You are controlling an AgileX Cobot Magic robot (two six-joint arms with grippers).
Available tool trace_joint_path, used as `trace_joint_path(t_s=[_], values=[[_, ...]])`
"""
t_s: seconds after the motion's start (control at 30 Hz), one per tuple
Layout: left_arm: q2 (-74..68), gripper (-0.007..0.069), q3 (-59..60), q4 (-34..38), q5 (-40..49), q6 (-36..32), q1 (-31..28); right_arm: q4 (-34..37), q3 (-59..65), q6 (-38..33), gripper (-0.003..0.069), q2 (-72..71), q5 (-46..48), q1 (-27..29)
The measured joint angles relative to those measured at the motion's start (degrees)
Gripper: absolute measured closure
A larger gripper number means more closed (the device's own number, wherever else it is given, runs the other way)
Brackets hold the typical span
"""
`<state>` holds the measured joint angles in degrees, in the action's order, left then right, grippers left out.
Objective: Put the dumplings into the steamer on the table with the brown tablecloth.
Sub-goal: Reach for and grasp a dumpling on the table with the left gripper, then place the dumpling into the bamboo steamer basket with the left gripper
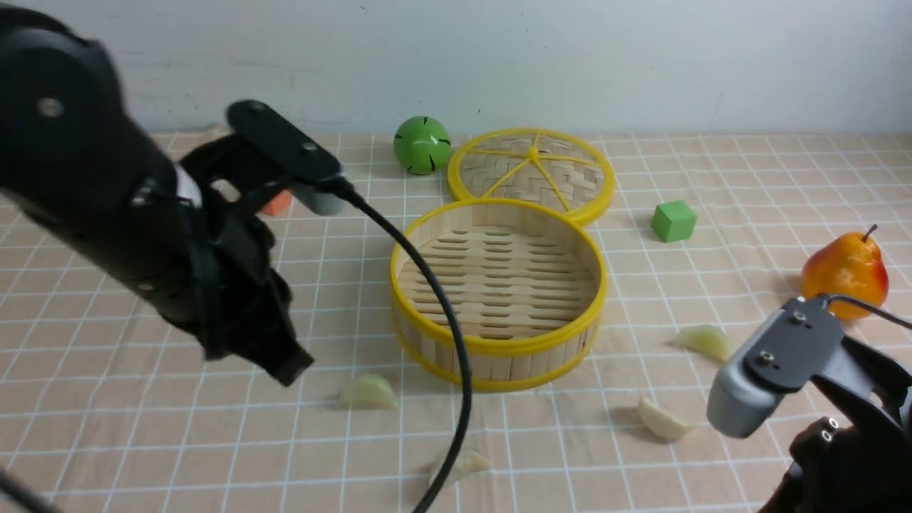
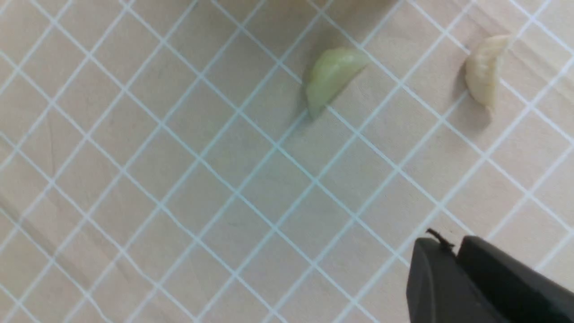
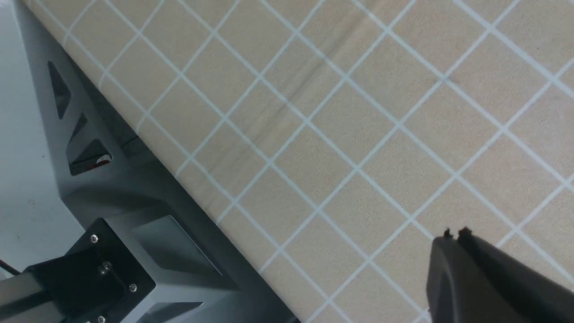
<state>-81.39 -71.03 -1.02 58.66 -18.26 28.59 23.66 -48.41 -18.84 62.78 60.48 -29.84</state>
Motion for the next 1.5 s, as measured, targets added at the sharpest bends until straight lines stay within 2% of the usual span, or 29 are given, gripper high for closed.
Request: trace_joint_path(t_s=[0.07, 0.1, 0.17, 0.23, 0.27, 0.4, 0.57, 0.7, 0.8, 0.87, 0.97, 1.2, 1.4, 1.5], values=[[-4.7, 0.0407, -0.8, -1.0, -1.3, -1.5, 0.8, 0.0, -0.1, 0.0, 0.0666, -0.1, -0.1, -0.1], [-5.1, 0.0407, -0.9, -1.0, -1.3, -1.5, 0.9, 0.0, -0.1, 0.0, 0.0666, -0.1, -0.1, -0.1], [-10.9, 0.0258, -0.9, -1.4, -4.1, -4.1, 1.1, 0.1, -0.1, 0.0, 0.0662, -0.1, -0.2, -0.1], [-12.9, 0.0216, -0.9, -1.8, -5.3, -4.9, 1.2, 0.2, -0.1, 0.0, 0.0661, -0.1, -0.2, -0.1], [-16.2, 0.0164, -0.9, -2.7, -7.5, -5.8, 1.2, 0.5, -0.1, 0.0, 0.066, -0.1, -0.2, -0.1], [-21.5, 0.0116, -0.9, -4.0, -13.3, -6.3, 1.2, 1.3, -0.1, 0.0, 0.0659, -0.1, 0.2, -0.1], [-27.3, 0.012, -1.0, -5.1, -21.9, -6.6, 1.2, 1.3, -0.1, 0.0, 0.0655, -0.1, 0.5, -0.1], [-30.0, 0.0146, -1.3, -5.2, -23.6, -6.6, 1.2, 1.3, -0.1, 0.0, 0.0651, -0.1, 0.5, -0.1], [-30.6, 0.0189, -1.8, -5.5, -23.5, -6.6, 1.3, 1.6, -0.1, 0.0, 0.0648, -0.1, 0.5, -0.1], [-30.7, 0.0262, -1.9, -5.7, -23.3, -5.6, 1.4, 1.9, -0.1, 0.0, 0.0646, -0.1, 0.5, -0.1], [-30.7, 0.0384, -2.2, -7.1, -23.4, -1.3, 1.5, 2.2, -0.1, 0.0, 0.0645, -0.1, 0.5, -0.1], [-29.0, 0.0377, -7.9, -9.3, -16.0, 9.2, 1.4, 2.3, -0.1, 0.0, 0.0637, -0.1, -0.3, -0.1], [-26.0, 0.0377, -18.6, -3.5, -10.6, 14.4, 1.4, 3.4, -0.1, 0.0, 0.0629, -0.1, 0.2, -0.1], [-26.9, 0.0377, -26.7, -0.1, -11.7, 23.3, 1.4, 6.1, -0.1, 0.0, 0.0625, -0.1, 1.4, -0.1]])
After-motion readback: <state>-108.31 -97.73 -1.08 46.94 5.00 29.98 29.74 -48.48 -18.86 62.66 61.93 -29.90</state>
